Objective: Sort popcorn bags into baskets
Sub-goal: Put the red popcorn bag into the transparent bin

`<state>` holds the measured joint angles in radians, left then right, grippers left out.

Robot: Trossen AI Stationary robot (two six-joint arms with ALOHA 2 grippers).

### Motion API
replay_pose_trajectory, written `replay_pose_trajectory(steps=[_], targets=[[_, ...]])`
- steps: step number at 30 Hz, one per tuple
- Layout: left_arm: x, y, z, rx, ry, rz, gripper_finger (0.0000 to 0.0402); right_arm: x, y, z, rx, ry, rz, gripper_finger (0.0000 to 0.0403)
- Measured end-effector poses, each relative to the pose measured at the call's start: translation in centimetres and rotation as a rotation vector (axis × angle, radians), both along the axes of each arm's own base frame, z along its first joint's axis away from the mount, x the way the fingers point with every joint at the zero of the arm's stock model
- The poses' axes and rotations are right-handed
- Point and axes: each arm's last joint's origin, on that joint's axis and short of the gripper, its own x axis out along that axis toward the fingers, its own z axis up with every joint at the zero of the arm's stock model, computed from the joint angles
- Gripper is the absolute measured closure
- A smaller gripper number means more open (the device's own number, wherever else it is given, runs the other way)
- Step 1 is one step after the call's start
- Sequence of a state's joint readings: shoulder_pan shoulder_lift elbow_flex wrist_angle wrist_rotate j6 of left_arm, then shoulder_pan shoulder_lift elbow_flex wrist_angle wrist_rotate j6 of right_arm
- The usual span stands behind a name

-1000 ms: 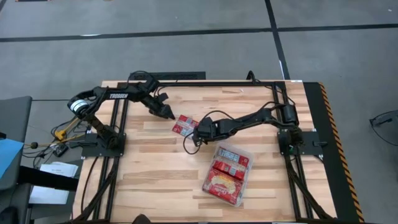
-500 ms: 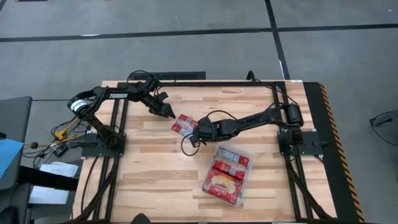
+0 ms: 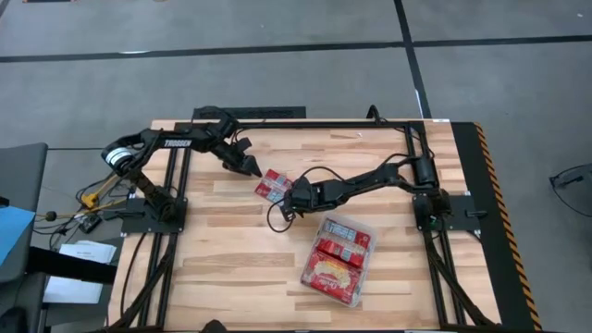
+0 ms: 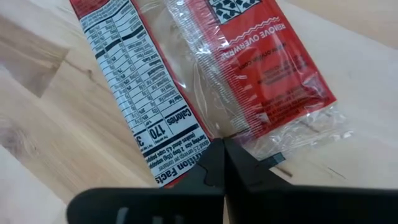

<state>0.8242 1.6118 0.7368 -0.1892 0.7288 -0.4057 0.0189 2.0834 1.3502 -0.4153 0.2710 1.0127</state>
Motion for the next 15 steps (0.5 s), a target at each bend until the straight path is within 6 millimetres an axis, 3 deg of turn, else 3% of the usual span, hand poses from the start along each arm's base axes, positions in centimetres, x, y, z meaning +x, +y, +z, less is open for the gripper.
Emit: replay_pose_trajectory(steps=[10, 15], targets=[[2.4, -0.4, -3.2, -0.077, 0.018, -0.001, 0.0013, 0.0, 0.1, -0.1, 0.005, -0.002, 0.005, 0.0380], [3.2, -0.3, -3.6, -0.124, -0.045, 0.008, 0.0013, 0.1, 0.1, -0.1, 0.000, 0.000, 0.019, 0.0390]])
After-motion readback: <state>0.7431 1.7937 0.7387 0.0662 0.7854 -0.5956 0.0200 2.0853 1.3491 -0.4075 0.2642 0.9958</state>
